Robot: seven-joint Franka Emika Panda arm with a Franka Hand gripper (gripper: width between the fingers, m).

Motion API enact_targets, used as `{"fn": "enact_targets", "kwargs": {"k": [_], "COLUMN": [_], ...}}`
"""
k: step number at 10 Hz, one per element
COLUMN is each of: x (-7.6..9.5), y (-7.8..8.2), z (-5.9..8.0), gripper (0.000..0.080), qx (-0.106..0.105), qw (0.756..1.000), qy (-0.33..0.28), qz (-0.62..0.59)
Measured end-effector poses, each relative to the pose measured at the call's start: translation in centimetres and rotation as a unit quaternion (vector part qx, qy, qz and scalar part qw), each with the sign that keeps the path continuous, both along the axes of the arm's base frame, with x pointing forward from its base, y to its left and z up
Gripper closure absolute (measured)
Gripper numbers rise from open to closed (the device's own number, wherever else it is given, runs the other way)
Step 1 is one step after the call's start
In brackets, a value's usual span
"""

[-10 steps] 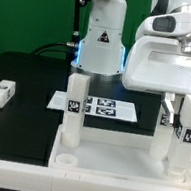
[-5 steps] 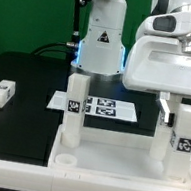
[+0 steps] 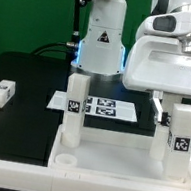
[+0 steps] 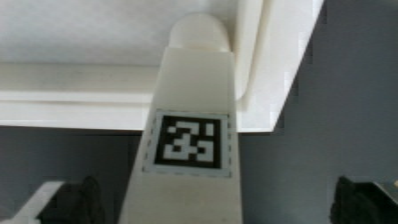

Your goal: Assemble desk

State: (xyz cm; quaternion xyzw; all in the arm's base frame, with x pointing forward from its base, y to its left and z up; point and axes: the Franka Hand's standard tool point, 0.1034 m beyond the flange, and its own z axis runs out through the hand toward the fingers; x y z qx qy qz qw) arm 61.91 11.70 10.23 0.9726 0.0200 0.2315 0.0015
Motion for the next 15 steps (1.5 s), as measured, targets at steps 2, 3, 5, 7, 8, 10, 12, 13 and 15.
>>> {"fn": "enact_targets", "kwargs": {"k": [2,3,5,7,8,10,12,13,15], "x": [0.8,0.7,0.7,-0.2,0.5,0.6,0.6,0.6,0.6], "y": [0.2,0.4,0.9,0.3,0.1,0.1,-0.1,-0.1,-0.1], "z": [1.3,1.5,1.6,0.9,1.2,1.0,1.0,1.0,1.0], "gripper": [0.0151,0.0151,0.0151,0.0151,0.0151,0.0279,0.0414,0.0514,0.0514], "qx": [0.011,0.018,0.025,0.025,0.025,0.029,0.031,0.043,0.066], "qw": [0.999,0.996,0.99,0.977,0.976,0.977,0.976,0.973,0.96], "qy": [0.031,0.085,0.137,0.21,0.216,0.209,0.209,0.209,0.209], "qz": [-0.005,-0.01,-0.016,-0.021,-0.022,-0.038,-0.046,-0.09,-0.177]}}
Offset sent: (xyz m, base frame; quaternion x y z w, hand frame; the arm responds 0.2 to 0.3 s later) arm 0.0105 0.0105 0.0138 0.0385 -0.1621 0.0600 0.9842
